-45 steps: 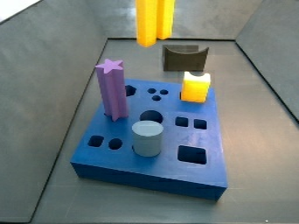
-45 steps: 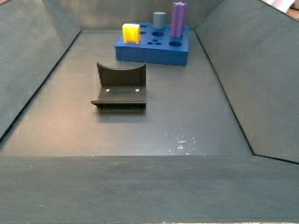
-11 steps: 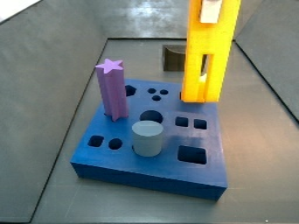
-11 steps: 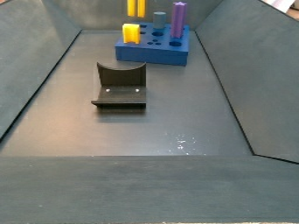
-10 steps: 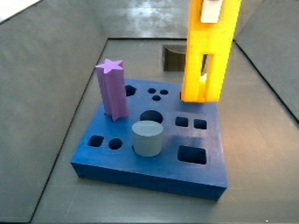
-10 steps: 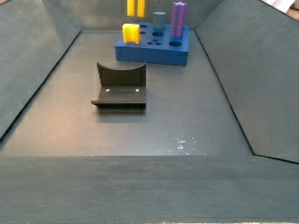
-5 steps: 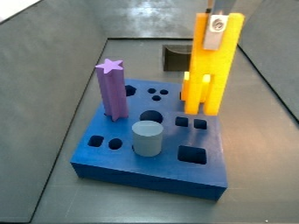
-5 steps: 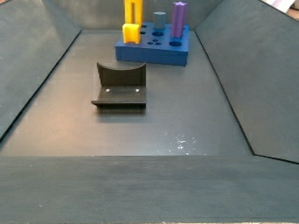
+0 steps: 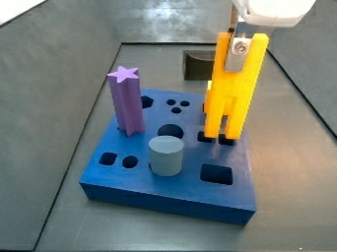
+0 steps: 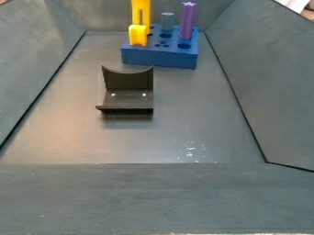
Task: Pick up the double-square object. Move up. Place the double-square object on the fixture. Regrasp the double-square object. Move to above the board. Insert the double-square object.
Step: Insert the double-square object.
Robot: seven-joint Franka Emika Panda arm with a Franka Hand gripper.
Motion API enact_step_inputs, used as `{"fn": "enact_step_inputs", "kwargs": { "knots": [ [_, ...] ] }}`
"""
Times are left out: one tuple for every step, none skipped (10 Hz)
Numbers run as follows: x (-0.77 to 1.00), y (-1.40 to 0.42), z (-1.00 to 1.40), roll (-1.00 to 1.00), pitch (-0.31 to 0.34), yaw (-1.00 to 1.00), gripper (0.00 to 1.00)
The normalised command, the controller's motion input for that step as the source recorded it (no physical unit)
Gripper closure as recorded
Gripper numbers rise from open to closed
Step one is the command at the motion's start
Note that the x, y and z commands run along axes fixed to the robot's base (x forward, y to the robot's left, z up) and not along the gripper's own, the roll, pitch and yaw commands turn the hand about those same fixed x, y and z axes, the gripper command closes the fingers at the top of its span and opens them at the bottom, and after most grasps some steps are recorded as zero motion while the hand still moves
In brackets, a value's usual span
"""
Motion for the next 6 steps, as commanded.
{"fn": "enact_step_inputs", "kwargs": {
  "knots": [
    [-0.13, -0.34, -0.23, 0.42, 0.000, -0.13, 1.00],
    [0.00, -0.09, -0.03, 0.09, 0.000, -0.03, 1.00],
    [0.00, 0.00, 0.00, 0.00, 0.000, 0.00, 1.00],
    [0.00, 0.00, -0.13, 0.10, 0.046, 0.00, 1.00],
    [0.02, 0.00, -0.25, 0.25, 0.113, -0.31, 1.00],
    [0.03, -0.02, -0.07, 0.17, 0.060, -0.46, 1.00]
  ]
}}
